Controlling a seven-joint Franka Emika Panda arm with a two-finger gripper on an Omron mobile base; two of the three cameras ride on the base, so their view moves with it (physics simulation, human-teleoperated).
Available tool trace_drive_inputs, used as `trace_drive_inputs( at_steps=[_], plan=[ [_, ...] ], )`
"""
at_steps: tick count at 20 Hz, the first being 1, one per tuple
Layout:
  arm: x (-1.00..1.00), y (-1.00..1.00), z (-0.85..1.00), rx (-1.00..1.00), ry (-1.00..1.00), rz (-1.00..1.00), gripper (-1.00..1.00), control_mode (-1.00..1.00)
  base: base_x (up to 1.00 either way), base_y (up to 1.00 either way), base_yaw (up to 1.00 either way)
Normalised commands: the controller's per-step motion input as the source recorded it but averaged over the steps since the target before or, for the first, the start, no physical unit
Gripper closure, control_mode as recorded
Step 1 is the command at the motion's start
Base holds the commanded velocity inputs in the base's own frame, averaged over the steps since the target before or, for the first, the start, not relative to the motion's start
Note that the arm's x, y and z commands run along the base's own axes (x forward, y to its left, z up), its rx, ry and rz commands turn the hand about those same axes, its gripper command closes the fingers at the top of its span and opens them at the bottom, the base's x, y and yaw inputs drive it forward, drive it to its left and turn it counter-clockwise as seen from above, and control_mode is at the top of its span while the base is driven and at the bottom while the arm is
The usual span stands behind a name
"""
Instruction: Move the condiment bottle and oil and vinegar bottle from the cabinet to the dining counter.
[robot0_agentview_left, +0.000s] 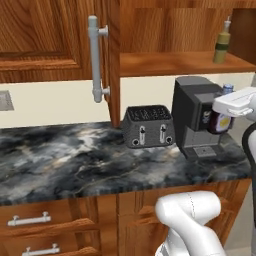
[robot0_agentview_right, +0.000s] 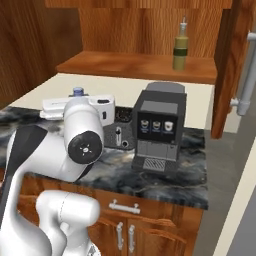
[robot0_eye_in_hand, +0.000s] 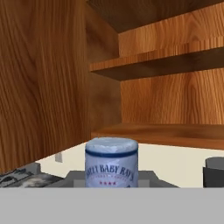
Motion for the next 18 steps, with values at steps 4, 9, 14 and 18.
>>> trace_drive_inputs(
  at_steps=[4, 9, 14, 18],
  plan=[
    [0.0, 0.0, 0.0, 0.0, 0.0, 0.0, 1.0, 1.0, -0.49, 0.25, 0.27],
    [0.0, 0.0, 0.0, 0.0, 0.0, 0.0, 1.0, 1.0, -0.61, 0.26, 0.33],
    [0.0, 0.0, 0.0, 0.0, 0.0, 0.0, 1.0, 1.0, -0.63, 0.3, 0.39],
    [0.0, 0.0, 0.0, 0.0, 0.0, 0.0, 1.0, 1.0, -0.48, 0.39, 0.47]
  ],
)
